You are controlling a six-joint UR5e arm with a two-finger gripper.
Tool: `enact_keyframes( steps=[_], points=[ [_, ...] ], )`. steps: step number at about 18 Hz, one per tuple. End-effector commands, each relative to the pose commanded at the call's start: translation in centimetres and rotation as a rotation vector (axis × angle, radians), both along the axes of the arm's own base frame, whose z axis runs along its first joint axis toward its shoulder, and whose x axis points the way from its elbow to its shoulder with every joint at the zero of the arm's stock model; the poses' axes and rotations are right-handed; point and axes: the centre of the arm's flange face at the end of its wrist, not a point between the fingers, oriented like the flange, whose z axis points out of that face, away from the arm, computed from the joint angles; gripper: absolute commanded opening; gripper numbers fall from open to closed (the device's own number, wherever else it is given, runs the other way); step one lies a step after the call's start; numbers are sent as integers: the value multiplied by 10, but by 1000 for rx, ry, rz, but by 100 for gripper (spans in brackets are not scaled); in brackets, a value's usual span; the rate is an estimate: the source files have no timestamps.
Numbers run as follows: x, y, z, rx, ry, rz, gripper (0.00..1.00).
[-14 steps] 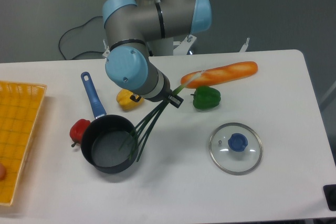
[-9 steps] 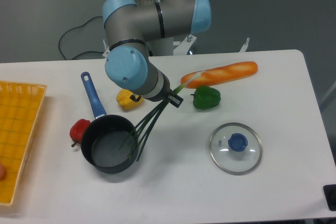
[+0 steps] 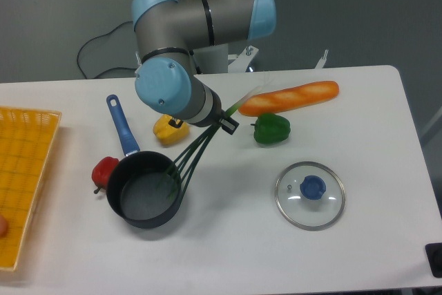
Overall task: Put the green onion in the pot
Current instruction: 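Carry the held green onions over the black saucepan with the gripper, then lower the green onions down into the saucepan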
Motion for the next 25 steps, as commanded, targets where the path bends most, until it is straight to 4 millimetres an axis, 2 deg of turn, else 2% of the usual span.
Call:
enact_keyframes(
  steps=[2,6,12,25],
  points=[
    [13,2,-5,-72,14,-47,0],
    [33,12,-6,-84,3,-82,0],
    [60,31,-33,-144,10,-69,0],
    [73,34,-59,-222,14,-68,0]
  ],
)
